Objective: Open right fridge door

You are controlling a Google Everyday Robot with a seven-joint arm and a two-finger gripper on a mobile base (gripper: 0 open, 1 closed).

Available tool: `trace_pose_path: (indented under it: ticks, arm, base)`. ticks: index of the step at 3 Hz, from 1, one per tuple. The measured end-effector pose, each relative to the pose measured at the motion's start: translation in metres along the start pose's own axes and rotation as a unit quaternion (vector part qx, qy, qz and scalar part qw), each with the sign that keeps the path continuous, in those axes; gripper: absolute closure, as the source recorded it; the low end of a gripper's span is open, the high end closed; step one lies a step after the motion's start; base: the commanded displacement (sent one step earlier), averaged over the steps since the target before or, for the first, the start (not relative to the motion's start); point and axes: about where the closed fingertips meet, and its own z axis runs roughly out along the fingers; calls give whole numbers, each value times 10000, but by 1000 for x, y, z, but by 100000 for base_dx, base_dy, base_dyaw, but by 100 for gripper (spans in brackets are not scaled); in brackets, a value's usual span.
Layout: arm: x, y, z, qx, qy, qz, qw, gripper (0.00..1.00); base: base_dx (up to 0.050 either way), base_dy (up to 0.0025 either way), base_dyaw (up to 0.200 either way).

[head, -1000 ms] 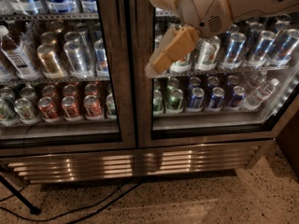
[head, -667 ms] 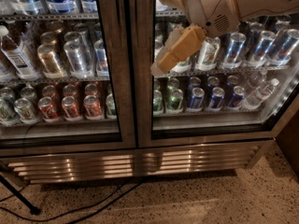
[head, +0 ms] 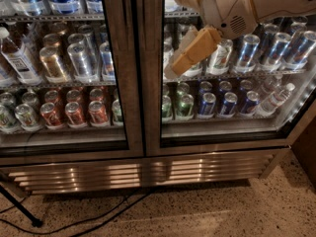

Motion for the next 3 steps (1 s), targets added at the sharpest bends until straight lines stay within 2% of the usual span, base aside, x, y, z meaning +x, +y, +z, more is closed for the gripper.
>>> trace_pose_path:
  ticks: [2, 3]
  arm:
    - [14, -15, 10, -114, 54, 92, 9999, 1]
    - [12, -21, 22, -254, 68, 55, 9996, 13]
  base:
    - [0, 0, 0]
    - [0, 0, 0]
